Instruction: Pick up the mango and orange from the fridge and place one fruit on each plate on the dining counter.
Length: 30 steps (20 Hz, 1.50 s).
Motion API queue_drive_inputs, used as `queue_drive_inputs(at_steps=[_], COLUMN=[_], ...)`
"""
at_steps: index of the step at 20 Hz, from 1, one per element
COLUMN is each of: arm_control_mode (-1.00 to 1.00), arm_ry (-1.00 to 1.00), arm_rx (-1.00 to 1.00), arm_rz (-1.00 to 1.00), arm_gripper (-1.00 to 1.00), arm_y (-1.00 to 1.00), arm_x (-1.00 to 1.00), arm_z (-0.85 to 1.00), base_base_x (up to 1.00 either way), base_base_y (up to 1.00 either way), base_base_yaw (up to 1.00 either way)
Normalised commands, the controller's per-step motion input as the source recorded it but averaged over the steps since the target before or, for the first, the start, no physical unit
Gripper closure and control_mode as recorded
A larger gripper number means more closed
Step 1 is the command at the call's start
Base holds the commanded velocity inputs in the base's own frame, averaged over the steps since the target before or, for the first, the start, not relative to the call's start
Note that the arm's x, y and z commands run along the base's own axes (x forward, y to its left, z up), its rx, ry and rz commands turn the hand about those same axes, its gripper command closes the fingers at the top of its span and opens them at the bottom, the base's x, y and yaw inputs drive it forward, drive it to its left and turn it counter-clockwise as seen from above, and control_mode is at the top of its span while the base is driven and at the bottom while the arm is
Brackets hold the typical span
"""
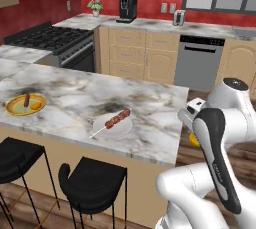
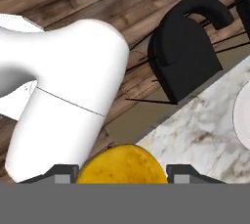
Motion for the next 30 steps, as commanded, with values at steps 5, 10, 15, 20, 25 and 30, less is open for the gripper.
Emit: queue_drive_inputs(at_steps=[5,10,15,20,25,30], arm_control_mode=[-1.00,-1.00,-1.00,-1.00,-1.00,-1.00], arm_ry=[0.13,0.13,0.02,0.00,0.00,0.00], arm_rx=[-0.18,-0.08,0.00,-0.01,-0.04,0.00], arm_rz=[0.09,0.19,0.28,0.22,0.18,0.14], arm_gripper=[1.00,1.00,1.00,1.00,1.00,1.00], arm_y=[0.55,0.38,0.30,0.42,0.60,0.27], arm_x=[0.41,0.73,0.74,0.40,0.29,0.51], arm_z=[0.00,0.00,-0.08,-0.18,-0.49,-0.52], base_base_x=[0.00,0.00,0.00,0.00,0.00,0.00], base_base_y=[0.00,0.00,0.00,0.00,0.00,0.00], base_base_yaw=[0.00,0.00,0.00,0.00,0.00,0.00])
